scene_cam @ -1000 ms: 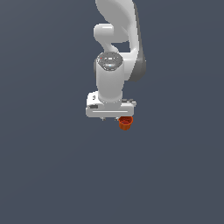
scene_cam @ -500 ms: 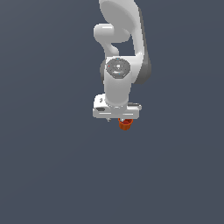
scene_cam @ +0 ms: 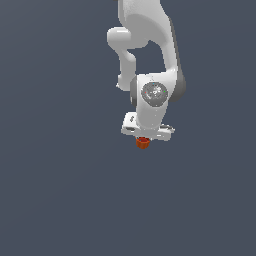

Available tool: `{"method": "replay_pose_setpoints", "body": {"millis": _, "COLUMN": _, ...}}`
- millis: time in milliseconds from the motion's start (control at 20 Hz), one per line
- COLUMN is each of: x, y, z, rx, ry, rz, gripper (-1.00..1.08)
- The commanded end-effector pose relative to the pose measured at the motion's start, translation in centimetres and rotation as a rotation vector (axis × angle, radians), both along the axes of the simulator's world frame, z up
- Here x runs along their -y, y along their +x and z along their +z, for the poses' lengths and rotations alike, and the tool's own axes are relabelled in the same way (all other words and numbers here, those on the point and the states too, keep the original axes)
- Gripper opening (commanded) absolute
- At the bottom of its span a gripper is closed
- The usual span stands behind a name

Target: Pick up the object and move it to a goal position.

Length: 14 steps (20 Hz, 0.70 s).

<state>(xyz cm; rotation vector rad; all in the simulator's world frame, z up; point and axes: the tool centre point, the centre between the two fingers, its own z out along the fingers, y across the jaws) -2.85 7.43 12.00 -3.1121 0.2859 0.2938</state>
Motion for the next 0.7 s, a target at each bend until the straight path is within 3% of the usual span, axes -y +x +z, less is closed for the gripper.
{"method": "replay_pose_setpoints", "body": {"millis": 0, "x": -1.3, "y": -0.5, "z": -0.7, "rx": -0.027, "ry": -0.004, "rz": -0.034, "gripper": 0.28}}
{"method": "replay_pose_setpoints", "body": {"millis": 350, "x": -3.4, "y": -1.5, "z": -2.0, "rx": -0.074, "ry": -0.014, "rz": -0.088, "gripper": 0.28}}
{"method": "replay_pose_setpoints", "body": {"millis": 650, "x": -3.8, "y": -1.7, "z": -2.2, "rx": -0.082, "ry": -0.016, "rz": -0.095, "gripper": 0.28}}
